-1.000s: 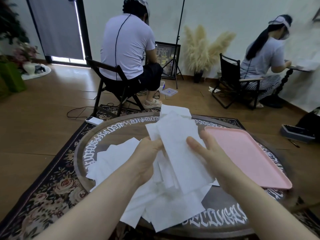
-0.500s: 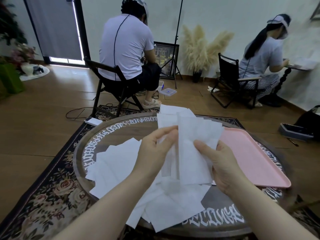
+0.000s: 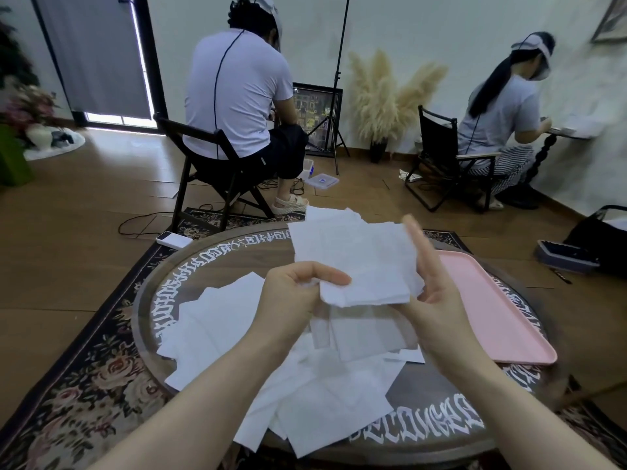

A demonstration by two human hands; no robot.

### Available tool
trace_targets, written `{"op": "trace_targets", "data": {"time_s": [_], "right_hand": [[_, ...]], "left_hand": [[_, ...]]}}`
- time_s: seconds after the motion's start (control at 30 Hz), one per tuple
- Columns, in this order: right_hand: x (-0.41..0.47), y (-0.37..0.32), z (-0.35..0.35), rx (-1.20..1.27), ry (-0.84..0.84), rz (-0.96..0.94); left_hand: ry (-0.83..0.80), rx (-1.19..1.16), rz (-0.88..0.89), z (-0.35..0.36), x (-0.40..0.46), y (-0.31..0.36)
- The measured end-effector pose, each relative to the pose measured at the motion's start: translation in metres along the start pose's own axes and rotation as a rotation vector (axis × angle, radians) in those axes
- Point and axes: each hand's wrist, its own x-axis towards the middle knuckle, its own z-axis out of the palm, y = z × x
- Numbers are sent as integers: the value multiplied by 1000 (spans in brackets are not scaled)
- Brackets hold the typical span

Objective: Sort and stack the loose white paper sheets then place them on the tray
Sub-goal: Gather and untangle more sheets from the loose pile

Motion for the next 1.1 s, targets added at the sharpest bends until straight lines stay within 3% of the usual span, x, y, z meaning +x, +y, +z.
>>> {"op": "trace_targets", "data": {"time_s": [0.17, 0.27, 0.5, 0.6, 0.67, 0.73, 0.8, 0.9, 1.1], "right_hand": [[-3, 3, 0, -47, 64, 100], [-3, 3, 0, 36, 124, 139], [-6, 0, 5, 2, 71, 163], [-7, -5, 5, -31, 238, 104], [-5, -15, 0, -115, 366, -71], [-3, -22, -7, -38, 359, -171], [-1, -20, -8, 152, 244, -35], [0, -4, -4, 202, 82, 243], [5, 2, -1, 281, 82, 333]], "left_hand": [[-91, -98, -16, 1, 0, 4], [-41, -201, -48, 0, 0, 3], [-36, -150, -78, 2, 1, -4], [48, -160, -102, 0, 5, -5], [68, -198, -113, -2, 8, -5], [64, -223, -130, -2, 8, -5], [67, -268, -155, -1, 8, -5], [74, -313, -188, 1, 9, -7], [106, -309, -227, 4, 6, -8]]}}
